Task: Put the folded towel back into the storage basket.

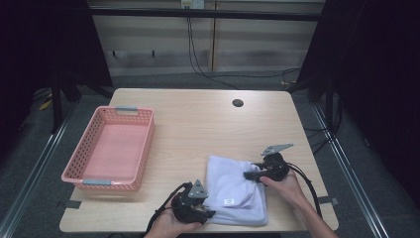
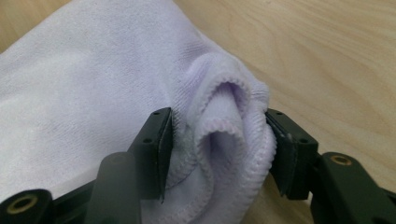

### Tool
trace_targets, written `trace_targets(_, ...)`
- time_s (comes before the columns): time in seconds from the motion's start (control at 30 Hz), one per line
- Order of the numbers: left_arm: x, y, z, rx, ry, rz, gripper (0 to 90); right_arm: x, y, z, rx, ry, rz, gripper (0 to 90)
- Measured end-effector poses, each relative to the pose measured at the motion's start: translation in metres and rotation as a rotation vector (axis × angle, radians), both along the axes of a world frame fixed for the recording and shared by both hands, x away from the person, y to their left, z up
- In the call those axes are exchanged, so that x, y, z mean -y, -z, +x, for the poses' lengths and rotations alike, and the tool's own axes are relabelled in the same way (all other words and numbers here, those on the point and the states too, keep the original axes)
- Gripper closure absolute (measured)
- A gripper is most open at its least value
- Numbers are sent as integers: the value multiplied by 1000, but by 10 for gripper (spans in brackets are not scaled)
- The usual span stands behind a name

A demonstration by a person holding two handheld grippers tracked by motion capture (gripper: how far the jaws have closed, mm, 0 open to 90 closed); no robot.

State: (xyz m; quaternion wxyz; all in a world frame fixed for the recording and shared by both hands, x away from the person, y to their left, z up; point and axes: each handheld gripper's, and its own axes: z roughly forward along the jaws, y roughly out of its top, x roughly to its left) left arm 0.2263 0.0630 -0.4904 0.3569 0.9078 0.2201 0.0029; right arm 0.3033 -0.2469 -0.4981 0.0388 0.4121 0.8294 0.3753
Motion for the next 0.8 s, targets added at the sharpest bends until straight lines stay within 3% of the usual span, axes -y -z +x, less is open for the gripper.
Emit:
trace_targets(0.13, 0, -1, 0, -9, 12, 7, 583, 1, 1, 0, -16, -21, 26, 551)
trace_targets(0.3, -1, -3, -1, -19, 15, 12, 605, 0, 0, -1, -26, -30, 29, 620)
trace_targets(0.33, -2, -3, 0, -42, 28, 12, 605, 0, 0, -1, -27, -28, 31, 633)
trace_targets(0.4, -6, -2, -3, -75, 40, -5, 490, -1, -1, -2, -20, -32, 21, 652)
trace_targets(0.47, -6, -2, -8, -47, 58, 11, 425, -1, -1, -3, -17, -33, 18, 663)
trace_targets(0.53, -1, -2, -14, -40, 39, 20, 344, -2, -1, -3, -12, -34, 17, 668)
trace_targets(0.6, 2, -3, -17, -17, 36, 38, 339, -3, -1, -4, -11, -32, 10, 672)
trace_targets(0.67, 4, -4, -16, 7, 45, 59, 424, -3, -1, -4, -10, -32, 9, 675)
trace_targets(0.73, 5, -3, -15, 11, 47, 46, 446, -3, -1, -4, -9, -32, 8, 678)
trace_targets(0.77, 5, -3, -14, 17, 43, 47, 515, -3, -2, -4, -8, -33, 6, 682)
trace_targets(0.8, 5, -4, -10, -2, 40, 51, 635, -4, -2, -5, -7, -35, 9, 690)
